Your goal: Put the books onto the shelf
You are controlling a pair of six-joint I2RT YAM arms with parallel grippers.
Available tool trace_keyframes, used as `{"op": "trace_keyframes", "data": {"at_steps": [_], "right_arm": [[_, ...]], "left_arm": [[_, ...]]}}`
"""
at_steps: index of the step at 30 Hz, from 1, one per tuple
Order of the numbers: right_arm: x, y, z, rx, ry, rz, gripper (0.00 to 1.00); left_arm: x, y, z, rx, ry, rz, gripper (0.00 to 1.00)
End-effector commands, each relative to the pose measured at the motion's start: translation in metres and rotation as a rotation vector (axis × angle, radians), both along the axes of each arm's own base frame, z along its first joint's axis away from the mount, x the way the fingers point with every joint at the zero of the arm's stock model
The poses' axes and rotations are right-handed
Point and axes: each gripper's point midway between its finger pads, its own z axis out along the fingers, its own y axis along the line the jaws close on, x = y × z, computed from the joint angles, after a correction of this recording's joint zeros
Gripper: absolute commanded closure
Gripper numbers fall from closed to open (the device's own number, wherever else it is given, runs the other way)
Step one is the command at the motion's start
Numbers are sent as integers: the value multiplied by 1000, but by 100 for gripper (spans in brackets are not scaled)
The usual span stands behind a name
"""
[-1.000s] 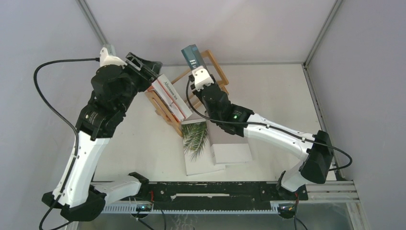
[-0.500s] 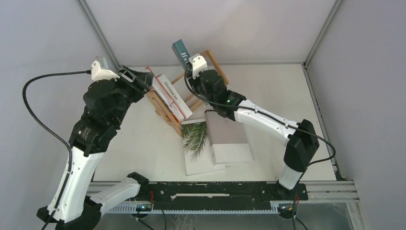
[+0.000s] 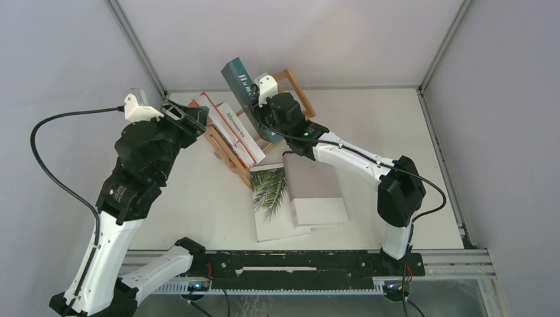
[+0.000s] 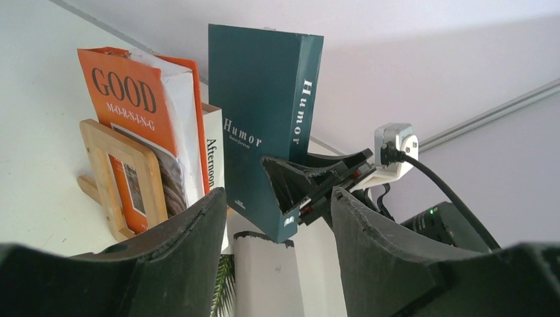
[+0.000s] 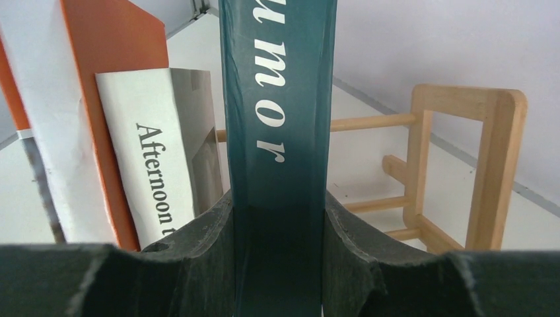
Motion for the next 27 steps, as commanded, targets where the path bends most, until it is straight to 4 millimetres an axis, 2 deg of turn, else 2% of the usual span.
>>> {"op": "trace_keyframes", "data": {"at_steps": [1, 13, 27], "right_arm": [[12, 9, 49, 174, -90, 33, 78], [21, 28, 13, 174, -56, 67, 78], [12, 44, -23, 121, -22, 93, 78]], "left_arm": [[-1, 1, 9, -4, -75, -9, 36], [-5, 7, 1, 47, -78, -1, 36], [-8, 9, -4, 46, -90, -2, 36]]}}
